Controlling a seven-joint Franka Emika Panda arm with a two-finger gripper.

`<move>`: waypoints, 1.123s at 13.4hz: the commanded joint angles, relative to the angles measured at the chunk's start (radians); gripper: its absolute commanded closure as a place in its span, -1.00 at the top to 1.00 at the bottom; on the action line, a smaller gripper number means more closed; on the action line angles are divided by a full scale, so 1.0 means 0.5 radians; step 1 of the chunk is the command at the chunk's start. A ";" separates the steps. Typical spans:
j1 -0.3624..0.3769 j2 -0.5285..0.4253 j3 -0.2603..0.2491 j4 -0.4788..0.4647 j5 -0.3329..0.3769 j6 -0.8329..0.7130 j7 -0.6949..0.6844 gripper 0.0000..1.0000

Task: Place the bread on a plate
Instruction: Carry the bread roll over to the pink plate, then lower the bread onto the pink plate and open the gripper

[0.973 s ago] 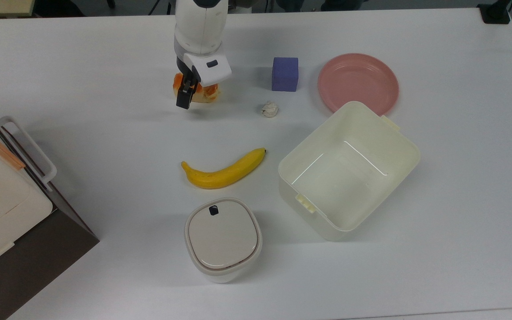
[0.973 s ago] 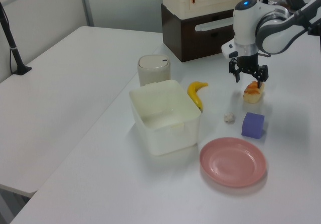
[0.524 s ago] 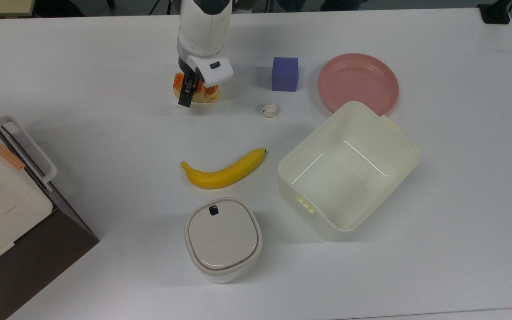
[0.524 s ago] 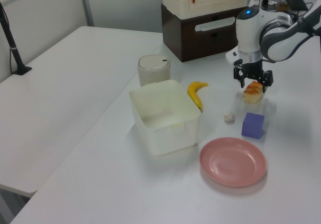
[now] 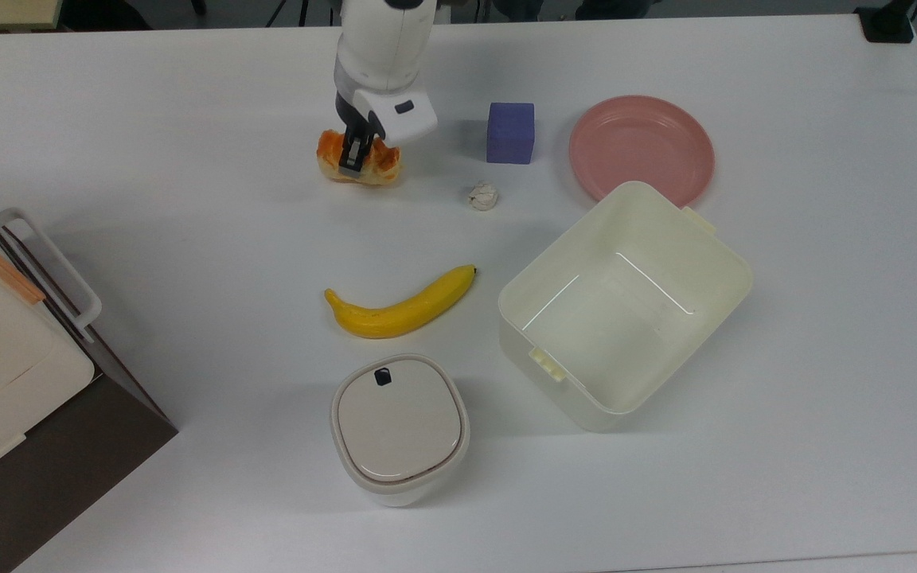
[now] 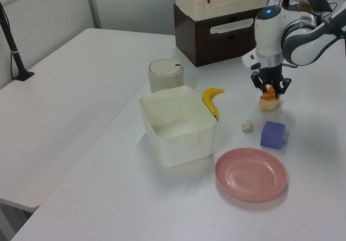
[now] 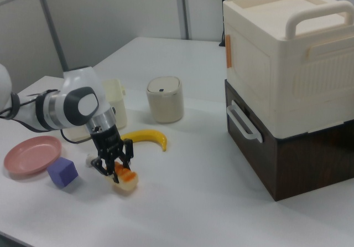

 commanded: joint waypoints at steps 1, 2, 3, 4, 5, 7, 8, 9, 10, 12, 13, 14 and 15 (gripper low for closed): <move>0.163 -0.198 -0.011 -0.019 -0.010 -0.061 0.191 -0.08; 0.274 -0.195 -0.008 0.017 -0.003 -0.119 0.291 -0.08; 0.430 -0.177 -0.008 0.042 -0.003 -0.132 0.456 -0.08; 0.531 -0.168 -0.011 0.054 -0.003 -0.132 0.555 -0.08; 0.654 -0.156 -0.008 0.100 0.000 -0.138 0.675 -0.07; 0.826 -0.149 -0.008 0.201 0.003 -0.214 0.814 -0.06; 0.906 -0.113 -0.008 0.296 0.039 -0.270 0.847 -0.06; 0.946 -0.088 -0.011 0.376 0.070 -0.310 0.857 -0.06; 0.980 -0.051 -0.008 0.465 0.085 -0.377 0.857 -0.03; 1.078 0.083 -0.008 0.670 0.150 -0.530 0.857 0.19; 1.142 0.169 -0.011 0.732 0.196 -0.546 0.863 0.23; 1.201 0.249 -0.011 0.775 0.229 -0.546 0.897 0.24; 1.247 0.325 -0.011 0.818 0.236 -0.543 0.955 0.29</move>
